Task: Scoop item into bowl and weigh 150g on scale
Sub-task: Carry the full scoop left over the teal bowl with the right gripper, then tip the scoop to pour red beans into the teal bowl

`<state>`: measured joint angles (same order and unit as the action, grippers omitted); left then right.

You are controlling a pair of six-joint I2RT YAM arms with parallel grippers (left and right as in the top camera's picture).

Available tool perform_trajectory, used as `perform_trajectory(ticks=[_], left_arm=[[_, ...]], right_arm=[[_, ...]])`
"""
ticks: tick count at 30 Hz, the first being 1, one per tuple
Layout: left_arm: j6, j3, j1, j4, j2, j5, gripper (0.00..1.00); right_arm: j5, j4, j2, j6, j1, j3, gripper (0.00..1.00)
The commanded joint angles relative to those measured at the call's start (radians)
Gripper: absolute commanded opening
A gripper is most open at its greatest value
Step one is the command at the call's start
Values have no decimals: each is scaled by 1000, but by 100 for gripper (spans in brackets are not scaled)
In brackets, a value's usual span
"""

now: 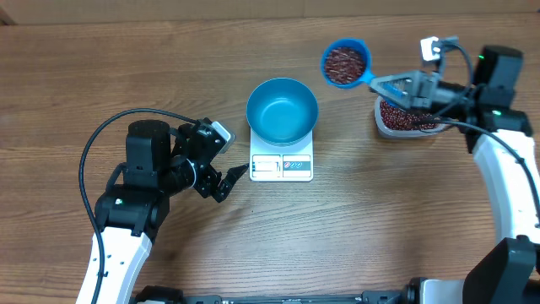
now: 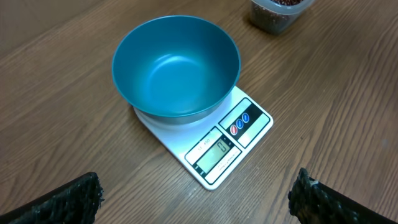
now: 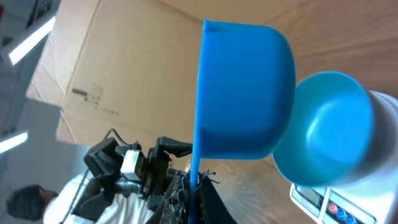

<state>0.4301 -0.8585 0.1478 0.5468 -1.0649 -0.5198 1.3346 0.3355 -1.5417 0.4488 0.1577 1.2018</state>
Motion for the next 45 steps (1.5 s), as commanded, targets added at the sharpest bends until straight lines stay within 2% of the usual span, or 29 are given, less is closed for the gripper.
perform_trajectory(ticks=[1, 15, 26, 33, 45], left_arm=[[19, 5, -8, -1, 5, -1, 99], [19, 5, -8, -1, 5, -1, 100], [19, 5, -8, -1, 5, -1, 100], [19, 5, -8, -1, 5, -1, 100], [19, 5, -8, -1, 5, -1, 99]], right_arm=[[-73, -64, 26, 129, -72, 12, 4], [-375, -93, 26, 31, -273, 11, 4], [-637, 61, 26, -45, -368, 11, 4], [-756, 91, 26, -110, -447, 11, 4], [-1078, 143, 26, -180, -585, 11, 4]])
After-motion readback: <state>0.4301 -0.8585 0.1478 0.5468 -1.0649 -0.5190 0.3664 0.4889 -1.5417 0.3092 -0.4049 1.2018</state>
